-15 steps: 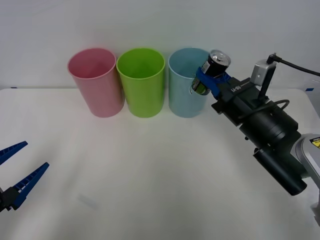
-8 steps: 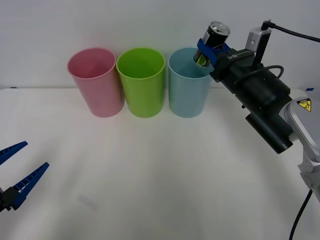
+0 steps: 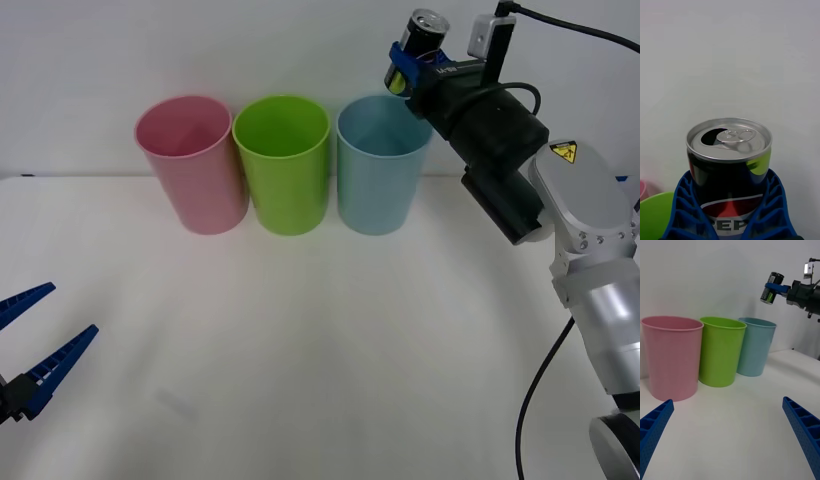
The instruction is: Grasp the object on the table and drop it into the matching bin: aluminum can to the light blue bin, PET bottle to the pink bin.
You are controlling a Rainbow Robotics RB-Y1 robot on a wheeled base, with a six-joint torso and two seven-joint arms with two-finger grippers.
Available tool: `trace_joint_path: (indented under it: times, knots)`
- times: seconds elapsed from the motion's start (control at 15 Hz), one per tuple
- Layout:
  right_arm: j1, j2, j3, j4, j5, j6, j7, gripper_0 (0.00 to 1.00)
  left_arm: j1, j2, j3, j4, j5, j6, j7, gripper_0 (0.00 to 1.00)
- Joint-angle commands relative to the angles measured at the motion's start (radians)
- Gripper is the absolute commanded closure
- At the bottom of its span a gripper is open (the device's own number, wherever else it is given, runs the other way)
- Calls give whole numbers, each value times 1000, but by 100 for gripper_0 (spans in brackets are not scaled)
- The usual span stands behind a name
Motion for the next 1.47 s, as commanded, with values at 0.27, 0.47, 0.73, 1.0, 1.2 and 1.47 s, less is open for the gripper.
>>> trace_joint_path:
  times: [0.27, 0.47, 0.73, 1.0, 1.2, 1.47]
  knots:
    - [-26, 18, 4, 53, 33, 17, 6, 100, 0, 0, 0, 0, 0, 0, 0, 0]
    - [-24, 18, 22, 58, 39, 18, 6, 100, 0, 0, 0, 0, 0, 0, 0, 0]
    - [-24, 18, 24, 58, 47, 20, 9, 86, 0, 0, 0, 0, 0, 0, 0, 0]
    - [-24, 18, 24, 58, 47, 21, 25, 0, 0, 0, 0, 0, 0, 0, 0, 0]
    - [-24, 18, 22, 58, 47, 21, 29, 0, 0, 0, 0, 0, 0, 0, 0, 0]
    - [-13, 17, 19, 53, 47, 21, 34, 0, 0, 0, 0, 0, 0, 0, 0, 0]
